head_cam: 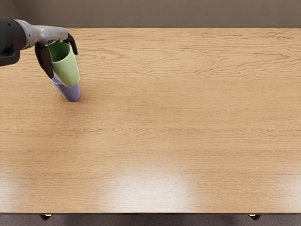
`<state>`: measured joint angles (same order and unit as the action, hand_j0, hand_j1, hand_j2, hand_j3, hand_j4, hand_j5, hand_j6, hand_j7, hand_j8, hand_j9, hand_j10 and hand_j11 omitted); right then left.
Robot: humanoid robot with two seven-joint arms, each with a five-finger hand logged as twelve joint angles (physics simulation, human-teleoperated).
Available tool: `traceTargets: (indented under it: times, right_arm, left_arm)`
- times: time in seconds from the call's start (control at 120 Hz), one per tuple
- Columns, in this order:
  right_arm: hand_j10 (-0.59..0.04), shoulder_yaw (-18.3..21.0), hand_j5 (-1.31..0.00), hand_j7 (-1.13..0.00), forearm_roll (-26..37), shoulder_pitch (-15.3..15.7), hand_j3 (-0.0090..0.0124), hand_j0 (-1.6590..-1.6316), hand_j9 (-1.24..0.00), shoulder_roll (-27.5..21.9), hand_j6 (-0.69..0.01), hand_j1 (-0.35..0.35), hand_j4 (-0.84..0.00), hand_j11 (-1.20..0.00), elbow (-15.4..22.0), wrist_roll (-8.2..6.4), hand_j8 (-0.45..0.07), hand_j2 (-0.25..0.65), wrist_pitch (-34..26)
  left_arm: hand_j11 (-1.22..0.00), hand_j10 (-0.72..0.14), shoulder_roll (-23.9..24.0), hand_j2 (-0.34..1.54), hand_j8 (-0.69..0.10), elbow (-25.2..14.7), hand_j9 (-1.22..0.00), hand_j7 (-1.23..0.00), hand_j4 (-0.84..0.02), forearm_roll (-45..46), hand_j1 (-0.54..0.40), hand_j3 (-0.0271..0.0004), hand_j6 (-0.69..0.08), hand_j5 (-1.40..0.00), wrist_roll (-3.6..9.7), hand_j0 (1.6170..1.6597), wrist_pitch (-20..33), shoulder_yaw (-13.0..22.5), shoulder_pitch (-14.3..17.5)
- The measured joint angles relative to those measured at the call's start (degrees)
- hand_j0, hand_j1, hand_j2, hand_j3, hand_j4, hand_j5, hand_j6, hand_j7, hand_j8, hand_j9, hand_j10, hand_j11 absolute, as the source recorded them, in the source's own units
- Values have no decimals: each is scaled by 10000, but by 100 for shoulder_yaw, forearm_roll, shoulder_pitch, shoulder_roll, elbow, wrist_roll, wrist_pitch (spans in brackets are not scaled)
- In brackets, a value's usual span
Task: Pick up cup and place in cup with left hand
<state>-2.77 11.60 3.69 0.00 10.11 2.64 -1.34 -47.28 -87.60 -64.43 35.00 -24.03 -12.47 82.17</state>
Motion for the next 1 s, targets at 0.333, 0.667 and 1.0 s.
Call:
traceTargets:
  times: [0.333, 0.667, 1.0]
  right_arm:
    - [-240, 4, -311, -311, 0, 0, 0, -16581, -311, 0, -242, -3203, -241, -311, 0, 0, -241, -48, 2]
    - [-240, 4, -311, -311, 0, 0, 0, -16581, -311, 0, -241, -3204, -241, -311, 0, 0, -241, -48, 1]
    - [-240, 4, -311, -311, 0, 0, 0, -16581, -311, 0, -242, -3203, -241, -311, -2, 0, -241, -48, 2]
  left_arm:
    - [-5600, -4139, 114, 636, -3617, 688, -5597, -5485, -4274, -67, -558, 0, -3514, -5417, 0, 16553, -90, 56, 18]
    - [-5608, -4122, 465, 722, -3622, 1236, -5604, -5519, -4260, -199, -618, 0, -3484, -5424, 0, 16553, -90, 62, 53]
    - [-5604, -4118, 864, 733, -3497, 1573, -5601, -5513, -4244, -324, -645, 0, -3260, -5434, 0, 16553, -92, 82, -1]
